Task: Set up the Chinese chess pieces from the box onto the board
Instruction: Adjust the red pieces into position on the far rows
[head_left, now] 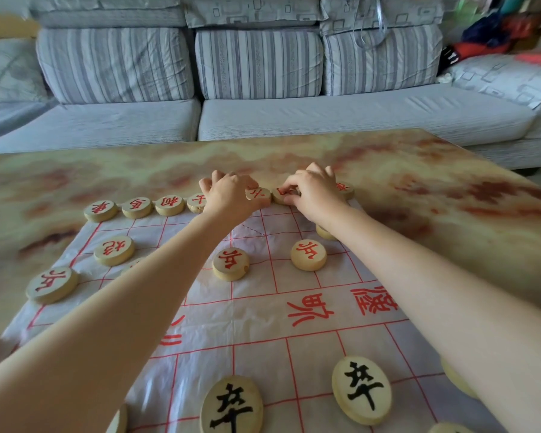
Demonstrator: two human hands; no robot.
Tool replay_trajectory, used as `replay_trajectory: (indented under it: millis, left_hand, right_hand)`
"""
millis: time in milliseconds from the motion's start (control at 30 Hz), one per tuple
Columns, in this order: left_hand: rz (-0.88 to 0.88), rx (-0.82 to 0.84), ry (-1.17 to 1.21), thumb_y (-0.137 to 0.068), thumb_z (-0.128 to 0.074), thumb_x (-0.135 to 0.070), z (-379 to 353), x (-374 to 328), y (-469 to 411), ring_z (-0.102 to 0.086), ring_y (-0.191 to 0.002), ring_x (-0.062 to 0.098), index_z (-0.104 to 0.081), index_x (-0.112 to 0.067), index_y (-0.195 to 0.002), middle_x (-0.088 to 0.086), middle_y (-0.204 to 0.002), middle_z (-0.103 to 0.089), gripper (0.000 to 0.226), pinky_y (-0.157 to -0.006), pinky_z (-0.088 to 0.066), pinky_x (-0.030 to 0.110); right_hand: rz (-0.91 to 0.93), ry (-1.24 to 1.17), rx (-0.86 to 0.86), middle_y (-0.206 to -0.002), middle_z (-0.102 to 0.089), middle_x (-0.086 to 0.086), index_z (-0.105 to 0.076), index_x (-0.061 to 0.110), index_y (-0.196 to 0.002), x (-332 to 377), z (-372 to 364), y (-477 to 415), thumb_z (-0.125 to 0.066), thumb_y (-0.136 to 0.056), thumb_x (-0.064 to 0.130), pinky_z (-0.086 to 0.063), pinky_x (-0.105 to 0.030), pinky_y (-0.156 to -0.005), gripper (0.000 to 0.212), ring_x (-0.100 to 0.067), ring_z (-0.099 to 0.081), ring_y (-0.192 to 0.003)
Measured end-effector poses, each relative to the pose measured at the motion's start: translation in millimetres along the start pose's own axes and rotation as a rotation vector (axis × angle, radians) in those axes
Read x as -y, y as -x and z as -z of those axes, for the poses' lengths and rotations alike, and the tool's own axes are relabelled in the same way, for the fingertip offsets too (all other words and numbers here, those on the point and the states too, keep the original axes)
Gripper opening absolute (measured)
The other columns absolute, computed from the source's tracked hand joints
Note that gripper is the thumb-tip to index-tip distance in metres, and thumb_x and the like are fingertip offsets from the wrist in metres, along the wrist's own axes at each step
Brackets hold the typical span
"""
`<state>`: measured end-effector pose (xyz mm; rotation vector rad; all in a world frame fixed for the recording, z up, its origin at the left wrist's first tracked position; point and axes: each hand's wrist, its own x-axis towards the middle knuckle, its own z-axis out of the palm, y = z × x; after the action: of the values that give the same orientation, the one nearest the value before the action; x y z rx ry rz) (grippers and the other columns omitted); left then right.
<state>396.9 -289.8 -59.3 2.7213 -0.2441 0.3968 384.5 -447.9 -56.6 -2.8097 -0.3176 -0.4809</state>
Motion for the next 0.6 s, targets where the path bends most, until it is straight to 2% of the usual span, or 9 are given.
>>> replay_trajectory:
  millis: [67, 133, 167, 233, 333, 433, 600]
  left_hand:
    - [-0.020, 0.031, 0.012, -0.082, -0.059, -0.043, 1.7, 0.5, -1.4, -0.031, -0.123, 0.019, -0.057, -0.031, -0.119, -0.007, -0.117, -0.063, 0.040, -0.093, -0.021, 0.035]
    - [-0.036, 0.059, 0.039, -0.084, -0.055, -0.027, 4.8, -0.6, -1.4, -0.029, -0.128, 0.016, -0.051, -0.034, -0.126, -0.010, -0.127, -0.057, 0.043, -0.097, -0.019, 0.035]
    - [-0.036, 0.061, 0.055, -0.084, -0.054, -0.026, 6.0, -1.3, -0.5, -0.027, -0.131, 0.015, -0.050, -0.034, -0.127, -0.010, -0.132, -0.052, 0.044, -0.099, -0.019, 0.035]
    - [-0.026, 0.039, 0.080, -0.082, -0.059, -0.038, 7.1, -1.2, 1.7, -0.026, -0.132, 0.017, -0.050, -0.033, -0.126, -0.009, -0.136, -0.048, 0.045, -0.099, -0.018, 0.036]
    - [-0.015, 0.001, 0.061, -0.076, -0.061, -0.055, 3.6, 4.0, 2.4, -0.028, -0.125, 0.021, -0.054, -0.028, -0.121, -0.007, -0.126, -0.056, 0.053, -0.094, -0.020, 0.036]
    - [-0.025, -0.018, 0.039, -0.074, -0.060, -0.059, -0.4, 7.5, 1.3, -0.031, -0.120, 0.023, -0.058, -0.023, -0.117, -0.002, -0.115, -0.063, 0.056, -0.093, -0.022, 0.038]
    - [-0.027, -0.021, 0.052, -0.074, -0.061, -0.057, -1.5, 9.0, 2.7, -0.030, -0.121, 0.022, -0.060, -0.023, -0.115, 0.004, -0.111, -0.064, 0.053, -0.095, -0.021, 0.039]
  right_hand:
    - [-0.006, 0.001, -0.002, -0.112, -0.064, 0.002, -0.066, 0.027, -0.109, 0.2, -0.3, 0.3, -0.057, -0.089, 0.035, -0.014, -0.031, -0.078, 0.023, -0.021, -0.039, -0.115]
    - [-0.010, 0.004, 0.003, -0.113, -0.064, 0.002, -0.066, 0.026, -0.108, 0.7, -0.1, 0.5, -0.057, -0.089, 0.034, -0.014, -0.031, -0.078, 0.023, -0.021, -0.039, -0.115]
    - [-0.010, 0.005, 0.005, -0.113, -0.064, 0.001, -0.066, 0.026, -0.109, 1.0, 0.1, 0.5, -0.057, -0.089, 0.033, -0.014, -0.031, -0.078, 0.023, -0.021, -0.039, -0.115]
    - [-0.012, -0.001, 0.006, -0.113, -0.064, 0.001, -0.066, 0.026, -0.109, 1.5, 0.6, 0.9, -0.057, -0.089, 0.033, -0.015, -0.031, -0.080, 0.023, -0.021, -0.039, -0.115]
    - [-0.013, -0.012, 0.003, -0.115, -0.063, 0.001, -0.066, 0.026, -0.110, 1.8, 0.6, 1.4, -0.058, -0.089, 0.032, -0.015, -0.031, -0.081, 0.023, -0.022, -0.039, -0.115]
    - [-0.018, -0.024, 0.003, -0.116, -0.063, 0.001, -0.066, 0.026, -0.110, 0.9, 1.0, 1.6, -0.059, -0.089, 0.031, -0.017, -0.032, -0.084, 0.023, -0.021, -0.039, -0.116]
    - [-0.008, -0.027, 0.001, -0.117, -0.063, 0.001, -0.066, 0.026, -0.111, 0.7, 1.3, 2.5, -0.059, -0.089, 0.031, -0.016, -0.031, -0.082, 0.024, -0.021, -0.039, -0.117]
